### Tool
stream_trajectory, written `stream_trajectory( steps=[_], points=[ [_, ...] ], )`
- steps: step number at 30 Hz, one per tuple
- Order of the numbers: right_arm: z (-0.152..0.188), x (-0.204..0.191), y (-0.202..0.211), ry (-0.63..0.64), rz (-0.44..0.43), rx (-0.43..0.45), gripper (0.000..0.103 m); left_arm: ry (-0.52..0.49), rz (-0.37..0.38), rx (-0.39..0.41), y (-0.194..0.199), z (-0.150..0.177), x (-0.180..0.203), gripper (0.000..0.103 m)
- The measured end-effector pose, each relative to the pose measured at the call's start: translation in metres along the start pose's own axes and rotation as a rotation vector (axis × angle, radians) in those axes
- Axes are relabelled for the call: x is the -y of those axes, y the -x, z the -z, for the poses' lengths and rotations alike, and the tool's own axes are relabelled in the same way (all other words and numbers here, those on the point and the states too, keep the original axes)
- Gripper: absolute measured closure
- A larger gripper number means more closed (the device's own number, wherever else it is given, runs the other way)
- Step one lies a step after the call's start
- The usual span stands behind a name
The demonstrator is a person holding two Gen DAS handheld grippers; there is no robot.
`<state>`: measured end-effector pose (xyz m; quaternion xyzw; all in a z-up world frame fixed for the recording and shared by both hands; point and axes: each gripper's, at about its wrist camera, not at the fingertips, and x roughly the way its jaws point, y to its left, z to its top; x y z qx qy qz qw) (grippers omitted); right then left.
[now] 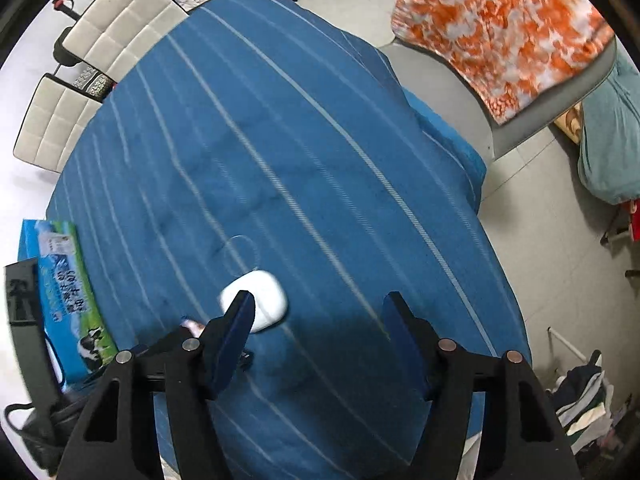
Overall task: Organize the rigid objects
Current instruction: 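Grasp the small colourful bottle with the left tool while the right tool grasps the white egg-shaped device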
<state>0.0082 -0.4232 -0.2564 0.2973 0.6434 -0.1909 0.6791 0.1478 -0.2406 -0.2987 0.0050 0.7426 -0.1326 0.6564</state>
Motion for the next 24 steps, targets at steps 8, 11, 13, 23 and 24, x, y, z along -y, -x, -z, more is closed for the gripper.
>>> stream_trajectory(
  steps=[8,11,13,23,24],
  points=[
    [-0.006,-0.005,-0.032,0.041,-0.019,-0.066,0.034,-0.083,-0.233,-0.006,-0.045,0.003,0.037,0.010],
    [-0.005,-0.014,-0.039,0.070,-0.033,-0.074,0.034,-0.088,-0.260,-0.034,-0.050,0.012,0.026,0.010],
    [-0.005,-0.019,-0.044,0.079,-0.044,-0.085,0.034,-0.049,-0.249,-0.048,-0.047,0.017,0.012,0.010],
    [0.002,-0.049,-0.076,0.163,-0.062,-0.146,0.034,-0.054,-0.216,0.005,-0.046,0.018,0.025,0.033],
    [0.002,-0.052,-0.078,0.166,-0.062,-0.152,0.034,-0.078,-0.216,0.022,-0.044,0.019,0.029,0.042]
  ],
)
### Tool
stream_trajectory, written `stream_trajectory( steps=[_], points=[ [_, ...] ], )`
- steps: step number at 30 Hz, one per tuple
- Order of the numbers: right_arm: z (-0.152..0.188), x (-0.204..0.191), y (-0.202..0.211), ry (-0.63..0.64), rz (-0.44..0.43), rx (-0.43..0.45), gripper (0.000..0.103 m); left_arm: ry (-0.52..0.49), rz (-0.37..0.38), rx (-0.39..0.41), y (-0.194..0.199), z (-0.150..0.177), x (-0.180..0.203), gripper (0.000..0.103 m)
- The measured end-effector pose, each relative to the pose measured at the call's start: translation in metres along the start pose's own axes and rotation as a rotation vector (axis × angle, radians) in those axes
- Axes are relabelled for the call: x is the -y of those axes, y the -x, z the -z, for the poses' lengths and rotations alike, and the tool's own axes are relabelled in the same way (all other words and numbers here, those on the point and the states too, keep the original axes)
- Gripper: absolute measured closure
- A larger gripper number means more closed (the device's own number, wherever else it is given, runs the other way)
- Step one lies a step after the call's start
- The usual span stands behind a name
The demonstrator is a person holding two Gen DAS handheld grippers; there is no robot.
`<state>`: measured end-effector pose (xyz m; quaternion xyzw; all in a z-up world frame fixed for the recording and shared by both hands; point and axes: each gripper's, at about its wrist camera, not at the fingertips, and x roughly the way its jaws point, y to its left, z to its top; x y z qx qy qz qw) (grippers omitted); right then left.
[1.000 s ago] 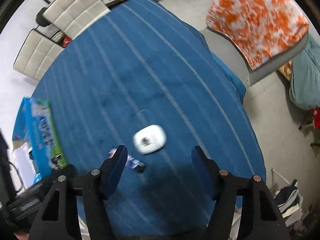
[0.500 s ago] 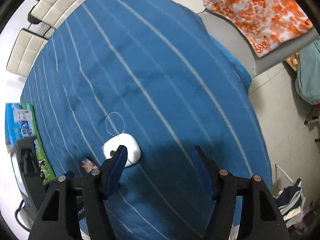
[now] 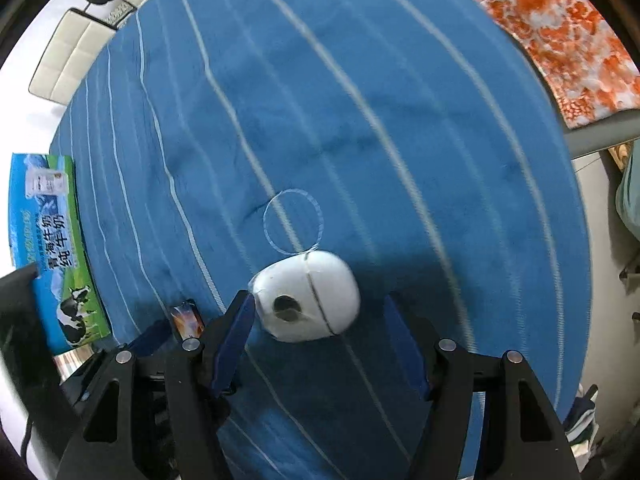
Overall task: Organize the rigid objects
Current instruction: 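Grasp the small colourful bottle with the left tool while the right tool grasps the white egg-shaped device, then carry the colourful bottle and white egg-shaped device into the blue box with both tools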
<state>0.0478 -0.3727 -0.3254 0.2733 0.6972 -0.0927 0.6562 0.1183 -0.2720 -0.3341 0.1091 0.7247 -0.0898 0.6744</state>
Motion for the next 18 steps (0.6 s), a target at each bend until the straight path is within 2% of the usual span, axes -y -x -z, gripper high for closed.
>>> stream_trajectory(
  steps=[1,3,4,6,11,18],
  points=[
    [0.000,-0.003,-0.004,0.003,0.002,0.000,0.035,-0.032,-0.006,0.017,0.003,0.002,0.006,0.047],
    [0.002,-0.007,-0.006,0.012,0.022,0.011,0.038,-0.068,-0.015,0.042,0.007,0.007,0.013,0.074],
    [0.005,-0.012,-0.006,0.027,0.042,0.020,0.043,-0.071,-0.017,0.046,0.008,0.008,0.013,0.076],
    [0.009,-0.019,-0.007,0.050,0.068,0.026,0.043,-0.059,0.000,0.051,0.009,0.011,0.007,0.080],
    [0.016,-0.031,-0.007,0.083,0.105,0.047,0.044,-0.009,0.043,0.049,0.008,0.019,-0.021,0.081],
    [0.035,-0.052,-0.002,0.084,0.045,0.058,0.044,-0.002,0.076,0.048,0.011,0.035,-0.045,0.081]
  ],
)
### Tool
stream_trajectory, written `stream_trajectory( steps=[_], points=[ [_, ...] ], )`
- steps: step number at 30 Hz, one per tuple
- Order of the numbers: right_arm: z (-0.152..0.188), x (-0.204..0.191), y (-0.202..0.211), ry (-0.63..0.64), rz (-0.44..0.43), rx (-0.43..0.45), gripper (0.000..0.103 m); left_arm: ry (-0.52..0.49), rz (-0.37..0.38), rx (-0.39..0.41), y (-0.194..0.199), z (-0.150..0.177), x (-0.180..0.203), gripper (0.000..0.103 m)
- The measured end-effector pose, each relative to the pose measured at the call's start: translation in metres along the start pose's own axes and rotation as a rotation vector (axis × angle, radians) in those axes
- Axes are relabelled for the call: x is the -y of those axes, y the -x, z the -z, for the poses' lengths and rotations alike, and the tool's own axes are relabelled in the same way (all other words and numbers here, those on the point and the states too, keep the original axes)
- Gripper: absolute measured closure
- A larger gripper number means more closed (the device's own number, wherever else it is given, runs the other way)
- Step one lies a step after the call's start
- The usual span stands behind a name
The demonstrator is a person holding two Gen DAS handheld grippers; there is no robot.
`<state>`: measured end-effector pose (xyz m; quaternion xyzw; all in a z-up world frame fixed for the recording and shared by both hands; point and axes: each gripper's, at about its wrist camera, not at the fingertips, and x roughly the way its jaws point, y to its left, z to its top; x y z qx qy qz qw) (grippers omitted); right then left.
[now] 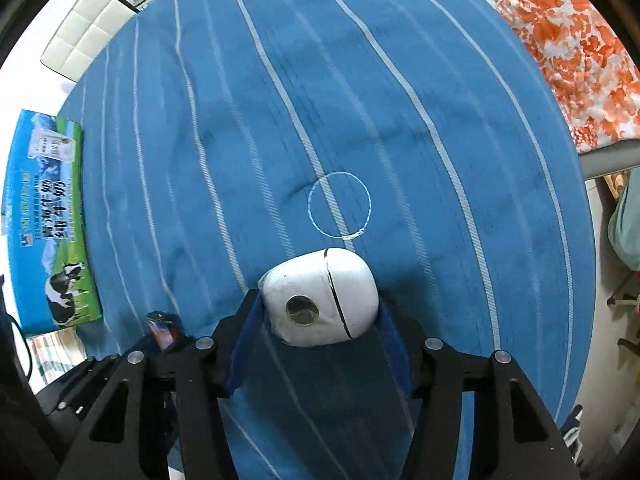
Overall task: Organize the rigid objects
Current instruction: 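Carry the colourful bottle and white egg-shaped device into the blue box with both tools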
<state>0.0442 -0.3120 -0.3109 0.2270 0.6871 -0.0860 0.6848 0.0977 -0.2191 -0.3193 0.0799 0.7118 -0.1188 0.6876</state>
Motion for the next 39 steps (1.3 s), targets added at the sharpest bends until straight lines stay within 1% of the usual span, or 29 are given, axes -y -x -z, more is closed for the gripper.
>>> stream_trajectory(
  steps=[3,7,8,12,16,19,20,21,25,27,29,31,35,37,39],
  points=[
    [0.004,0.000,0.004,-0.008,0.008,0.021,0.044,-0.032,0.004,-0.005,0.006,0.002,-0.015,0.081],
    [0.005,0.011,0.009,-0.096,-0.052,0.014,0.044,-0.029,0.039,-0.039,-0.006,0.006,-0.015,0.081],
    [0.005,0.013,0.012,-0.109,-0.069,0.021,0.044,-0.028,0.036,-0.028,-0.007,0.006,-0.016,0.081],
    [0.003,0.017,0.030,-0.098,-0.087,0.052,0.044,-0.015,0.037,-0.024,-0.010,0.014,-0.015,0.081],
    [0.001,0.013,0.054,-0.068,-0.097,0.081,0.044,0.024,0.036,0.012,0.001,0.019,-0.022,0.081],
    [-0.005,0.007,0.070,-0.047,-0.119,0.097,0.044,0.052,0.061,0.063,0.024,0.017,-0.032,0.081],
    [-0.005,0.004,0.077,-0.038,-0.127,0.106,0.044,0.058,0.071,0.083,0.037,0.024,-0.035,0.081],
    [-0.003,0.001,0.085,-0.028,-0.136,0.115,0.044,0.061,0.080,0.104,0.047,0.024,-0.037,0.081],
    [0.003,-0.029,0.123,0.038,-0.179,0.160,0.044,0.071,0.088,0.225,0.101,0.029,-0.057,0.081],
    [0.006,-0.051,0.141,0.086,-0.189,0.185,0.044,0.085,0.084,0.277,0.129,0.030,-0.070,0.081],
    [0.011,-0.077,0.158,0.131,-0.205,0.205,0.044,0.106,0.068,0.334,0.156,0.034,-0.091,0.081],
    [0.018,-0.105,0.173,0.177,-0.219,0.223,0.044,0.115,0.034,0.394,0.186,0.036,-0.111,0.081],
    [0.035,-0.160,0.192,0.259,-0.230,0.248,0.044,0.135,-0.024,0.464,0.226,0.046,-0.152,0.081],
    [0.043,-0.183,0.199,0.290,-0.233,0.258,0.044,0.143,-0.045,0.482,0.238,0.050,-0.171,0.081],
    [0.053,-0.208,0.206,0.322,-0.238,0.266,0.044,0.153,-0.065,0.503,0.245,0.053,-0.181,0.081]
  ],
)
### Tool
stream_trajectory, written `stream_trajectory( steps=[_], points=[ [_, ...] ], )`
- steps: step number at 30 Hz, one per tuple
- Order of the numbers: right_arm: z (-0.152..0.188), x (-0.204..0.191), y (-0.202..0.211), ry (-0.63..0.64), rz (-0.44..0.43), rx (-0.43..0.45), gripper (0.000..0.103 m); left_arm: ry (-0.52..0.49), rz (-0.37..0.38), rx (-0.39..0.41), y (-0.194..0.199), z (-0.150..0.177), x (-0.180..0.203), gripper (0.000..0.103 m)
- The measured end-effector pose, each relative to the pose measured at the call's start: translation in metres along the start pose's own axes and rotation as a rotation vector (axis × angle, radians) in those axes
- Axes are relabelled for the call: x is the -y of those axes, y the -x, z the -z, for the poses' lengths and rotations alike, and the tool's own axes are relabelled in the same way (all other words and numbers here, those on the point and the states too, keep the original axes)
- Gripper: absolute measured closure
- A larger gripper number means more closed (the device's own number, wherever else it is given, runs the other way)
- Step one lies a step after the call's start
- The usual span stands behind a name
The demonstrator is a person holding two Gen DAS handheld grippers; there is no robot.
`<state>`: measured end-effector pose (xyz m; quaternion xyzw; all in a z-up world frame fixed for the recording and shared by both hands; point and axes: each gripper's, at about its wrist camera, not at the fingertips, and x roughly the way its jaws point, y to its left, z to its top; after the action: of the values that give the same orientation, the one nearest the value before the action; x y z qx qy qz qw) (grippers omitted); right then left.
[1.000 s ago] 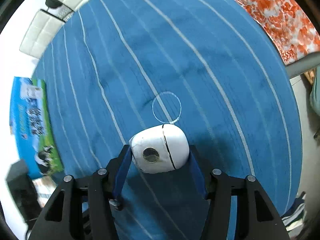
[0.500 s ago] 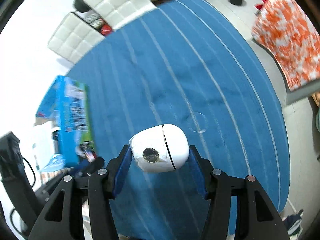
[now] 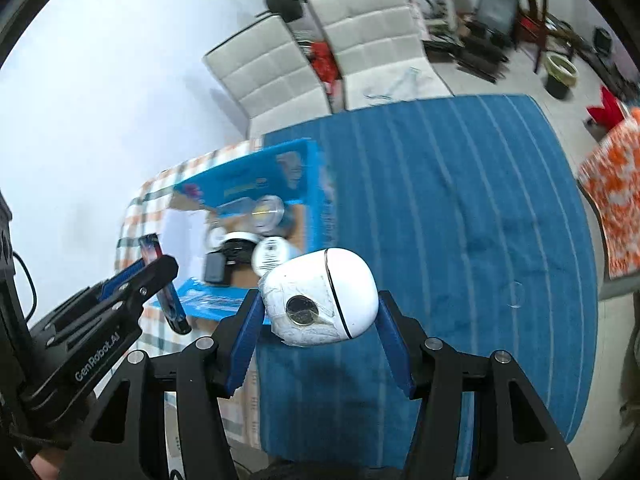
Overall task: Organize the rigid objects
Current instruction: 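Carry the colourful bottle and white egg-shaped device into the blue box with both tools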
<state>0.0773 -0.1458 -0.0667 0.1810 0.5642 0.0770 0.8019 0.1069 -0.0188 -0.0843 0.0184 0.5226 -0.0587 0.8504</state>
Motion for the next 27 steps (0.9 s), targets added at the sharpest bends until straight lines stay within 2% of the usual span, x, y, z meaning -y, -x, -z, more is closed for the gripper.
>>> stream_trajectory(
  steps=[8,18,23,27],
  points=[
    [0.003,-0.071,0.001,0.065,0.007,0.030,0.044,0.021,-0.024,0.034,0.028,-0.006,-0.056,0.081],
    [-0.002,-0.103,-0.015,0.075,0.035,0.021,0.044,0.034,-0.003,0.042,0.036,-0.011,-0.099,0.081],
    [-0.010,-0.099,-0.050,0.041,0.042,-0.025,0.044,0.070,0.038,0.000,0.016,-0.014,-0.124,0.081],
    [-0.016,-0.089,-0.102,-0.004,0.046,-0.101,0.044,0.129,0.108,-0.091,-0.024,-0.015,-0.146,0.081]
  ],
)
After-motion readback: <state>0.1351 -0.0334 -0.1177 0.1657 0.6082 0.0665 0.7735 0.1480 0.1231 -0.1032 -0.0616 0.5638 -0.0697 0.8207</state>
